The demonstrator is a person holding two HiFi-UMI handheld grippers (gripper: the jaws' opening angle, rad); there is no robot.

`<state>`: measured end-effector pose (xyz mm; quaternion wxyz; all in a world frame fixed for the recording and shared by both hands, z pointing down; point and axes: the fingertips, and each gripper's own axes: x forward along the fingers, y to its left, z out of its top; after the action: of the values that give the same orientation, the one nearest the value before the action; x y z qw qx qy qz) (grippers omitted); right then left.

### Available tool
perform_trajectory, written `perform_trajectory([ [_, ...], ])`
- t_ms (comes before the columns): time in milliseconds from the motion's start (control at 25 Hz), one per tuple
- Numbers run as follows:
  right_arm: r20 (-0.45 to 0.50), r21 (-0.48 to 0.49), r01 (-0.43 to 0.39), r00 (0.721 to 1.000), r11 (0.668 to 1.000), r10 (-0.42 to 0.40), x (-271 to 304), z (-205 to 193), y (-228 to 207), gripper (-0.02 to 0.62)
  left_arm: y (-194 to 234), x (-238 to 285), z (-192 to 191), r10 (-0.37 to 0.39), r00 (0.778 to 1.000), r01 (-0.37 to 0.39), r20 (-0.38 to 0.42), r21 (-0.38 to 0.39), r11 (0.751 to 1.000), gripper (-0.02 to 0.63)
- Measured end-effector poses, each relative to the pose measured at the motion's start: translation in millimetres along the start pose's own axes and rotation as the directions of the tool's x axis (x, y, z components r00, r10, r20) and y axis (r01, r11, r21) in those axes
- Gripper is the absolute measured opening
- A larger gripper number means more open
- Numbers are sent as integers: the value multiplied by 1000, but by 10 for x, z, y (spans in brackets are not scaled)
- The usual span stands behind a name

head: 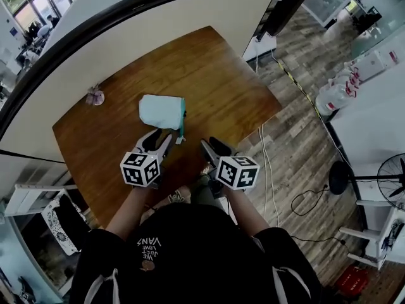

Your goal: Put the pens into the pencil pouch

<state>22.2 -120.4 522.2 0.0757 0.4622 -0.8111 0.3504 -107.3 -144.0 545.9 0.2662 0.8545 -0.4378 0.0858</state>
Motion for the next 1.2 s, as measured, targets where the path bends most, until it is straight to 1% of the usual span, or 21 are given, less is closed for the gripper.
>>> perform_trajectory([
  [40, 18, -18, 6, 1000, 1000, -5, -36, 13, 45, 152, -40, -75, 7, -6, 1000, 6, 8, 14, 1000, 150],
  [80, 36, -35, 10, 999, 999, -9, -78, 24, 88, 131, -85, -147, 12, -12, 1000, 12, 16, 26, 1000, 150],
  [160, 69, -62, 22, 997, 998, -18, -159, 31, 162, 67, -168, -281, 15, -26, 999, 24, 32, 45, 999, 150],
  [280, 87, -100, 40, 996, 994, -32, -256, -12, 238, 52, -237, -450, 18, -32, 998, 29, 52, 58, 998, 150],
  [400, 82, -150, 52, 996, 987, -40, -347, -74, 288, 29, -278, -615, 43, -16, 997, 11, 71, 74, 997, 147],
  [440, 79, -166, 53, 996, 985, -41, -376, -83, 298, 23, -293, -667, 57, -9, 997, 2, 77, 84, 996, 139],
  [520, 70, -192, 50, 997, 980, -37, -442, -88, 304, 17, -340, -763, 92, 7, 995, -17, 95, 101, 995, 88],
  [600, 62, -204, 29, 998, 979, -17, -520, -80, 304, 14, -420, -841, 121, 19, 993, -32, 117, 109, 994, 32],
  [680, 61, -199, -12, 998, 980, 25, -588, -48, 333, 14, -503, -892, 133, 29, 991, -43, 132, 104, 994, 14],
  [800, 42, -222, -62, 996, 973, 74, -702, -18, 387, 14, -652, -940, 100, 55, 989, -67, 135, 84, 994, 12],
  [960, 5, -266, -117, 992, 957, 123, -885, -32, 395, 12, -919, -957, 27, 76, 988, -90, 134, 100, 991, 11],
  [1080, -17, -286, -142, 990, 948, 143, -1024, -66, 372, 12, -1117, -979, -46, 85, 988, -98, 125, 101, 990, 11],
  [1200, -36, -299, -154, 988, 942, 150, -1182, -126, 322, 12, -1314, -1026, -109, 104, 988, -118, 117, 122, 985, 11],
])
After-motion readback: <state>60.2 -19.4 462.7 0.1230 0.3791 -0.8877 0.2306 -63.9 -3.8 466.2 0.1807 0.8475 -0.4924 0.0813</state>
